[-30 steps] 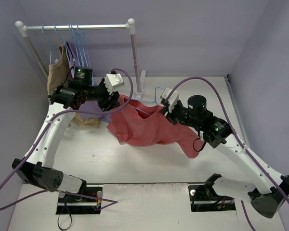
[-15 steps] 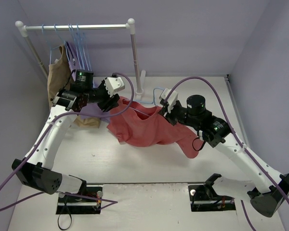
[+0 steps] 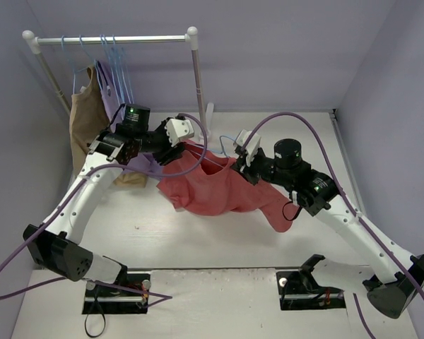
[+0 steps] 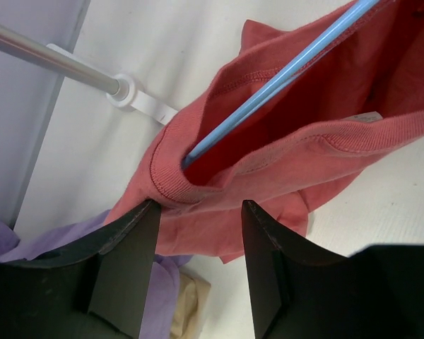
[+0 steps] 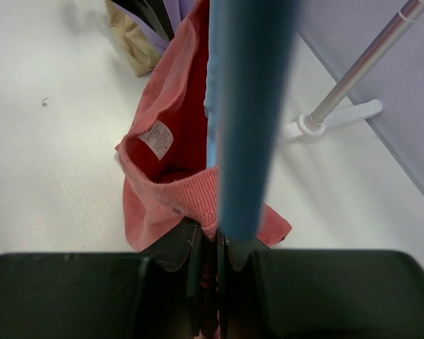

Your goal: Place the t-shirt on the hanger

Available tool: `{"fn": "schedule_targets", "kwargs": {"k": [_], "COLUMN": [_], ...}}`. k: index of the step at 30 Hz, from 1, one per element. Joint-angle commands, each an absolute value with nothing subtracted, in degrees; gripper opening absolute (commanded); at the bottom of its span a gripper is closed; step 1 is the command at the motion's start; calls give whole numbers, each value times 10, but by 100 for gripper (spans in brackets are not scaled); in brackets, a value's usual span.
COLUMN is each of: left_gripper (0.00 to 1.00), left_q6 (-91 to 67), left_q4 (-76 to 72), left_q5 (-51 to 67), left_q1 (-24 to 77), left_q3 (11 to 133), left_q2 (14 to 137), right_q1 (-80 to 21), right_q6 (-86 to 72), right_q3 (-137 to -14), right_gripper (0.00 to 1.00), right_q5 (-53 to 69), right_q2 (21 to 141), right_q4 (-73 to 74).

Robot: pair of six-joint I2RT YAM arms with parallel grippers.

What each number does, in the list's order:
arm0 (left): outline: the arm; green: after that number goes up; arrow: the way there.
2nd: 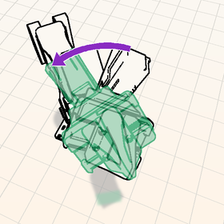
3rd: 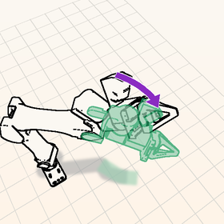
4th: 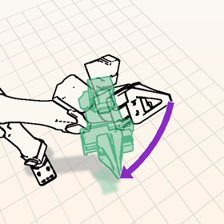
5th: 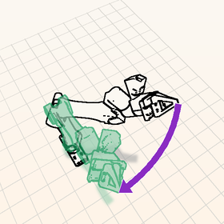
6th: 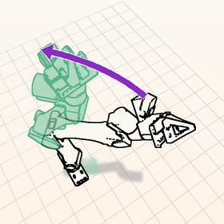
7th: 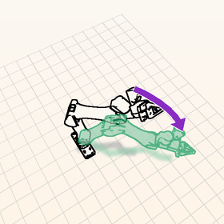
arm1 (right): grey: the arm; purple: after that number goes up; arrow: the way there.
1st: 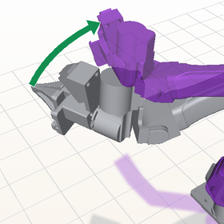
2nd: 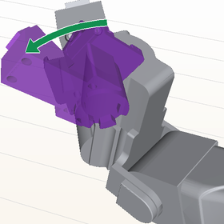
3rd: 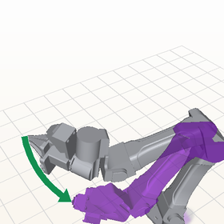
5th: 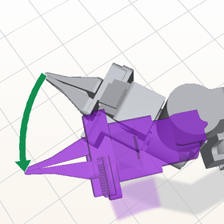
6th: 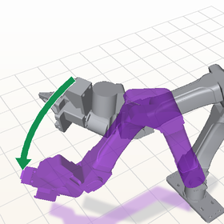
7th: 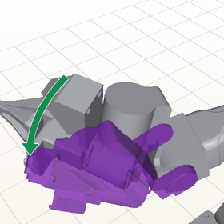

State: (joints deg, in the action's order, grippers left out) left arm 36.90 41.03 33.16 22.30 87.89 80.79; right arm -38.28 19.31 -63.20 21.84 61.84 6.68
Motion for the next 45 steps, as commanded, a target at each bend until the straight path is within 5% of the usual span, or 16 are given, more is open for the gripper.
{"fn": "schedule_targets", "kwargs": {"k": [1, 18, 45], "left_gripper": [46, 48, 51], "left_q6": [381, 327, 444], "left_q4": [322, 154, 320], "left_q5": [300, 265, 352], "left_q1": [225, 227, 223], "left_q3": [860, 735, 825], "left_q2": [776, 685, 778], "right_q1": [-381, -381, -381], "right_q6": [187, 180, 185], "right_q3": [-656, -658, -652], "right_gripper": [0, 0, 0], "right_q5": [236, 235, 272], "right_q2": [608, 616, 605], "right_q4": [6, 6, 10]}}
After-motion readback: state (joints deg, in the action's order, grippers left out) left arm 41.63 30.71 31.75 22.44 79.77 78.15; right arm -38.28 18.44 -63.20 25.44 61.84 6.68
